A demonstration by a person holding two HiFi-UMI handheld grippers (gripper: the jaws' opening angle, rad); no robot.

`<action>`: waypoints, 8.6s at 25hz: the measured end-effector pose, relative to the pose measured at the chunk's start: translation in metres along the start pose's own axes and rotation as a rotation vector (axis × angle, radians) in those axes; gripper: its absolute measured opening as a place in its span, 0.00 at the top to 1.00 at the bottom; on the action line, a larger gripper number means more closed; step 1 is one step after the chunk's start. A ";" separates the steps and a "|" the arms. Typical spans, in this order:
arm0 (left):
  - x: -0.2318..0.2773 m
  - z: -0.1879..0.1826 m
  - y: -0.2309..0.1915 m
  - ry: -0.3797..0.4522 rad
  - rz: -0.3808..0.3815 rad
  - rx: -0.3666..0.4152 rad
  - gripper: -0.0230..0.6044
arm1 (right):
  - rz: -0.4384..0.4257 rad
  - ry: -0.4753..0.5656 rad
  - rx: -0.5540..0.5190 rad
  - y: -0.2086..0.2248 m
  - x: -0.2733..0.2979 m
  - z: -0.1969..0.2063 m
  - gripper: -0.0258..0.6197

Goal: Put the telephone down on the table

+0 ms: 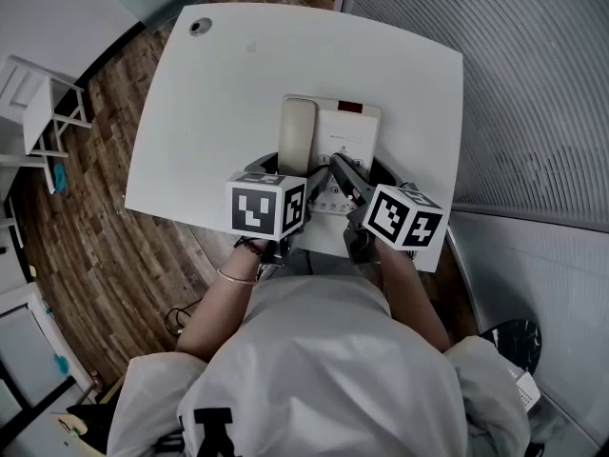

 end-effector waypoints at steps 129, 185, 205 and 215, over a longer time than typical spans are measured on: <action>0.042 0.039 -0.024 0.069 -0.011 -0.130 0.37 | 0.124 -0.069 -0.018 0.034 0.029 0.035 0.46; -0.097 -0.067 0.071 0.645 0.006 0.249 0.92 | -0.084 0.485 -0.393 -0.090 -0.084 -0.077 0.89; -0.117 -0.048 0.050 0.622 0.050 0.282 0.95 | -0.099 0.534 -0.364 -0.126 -0.076 -0.042 0.91; -0.128 -0.040 0.066 0.636 0.101 0.330 0.96 | -0.079 0.578 -0.377 -0.134 -0.095 -0.035 0.91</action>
Point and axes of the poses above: the fingertips, and each gripper's own axes: x forward along the fingers, y to its right, z out of its underside, the point moved 6 cm from there along -x, backward along the fingers, and after that the axes turned 2 degrees about z, right-handed, at the moved point
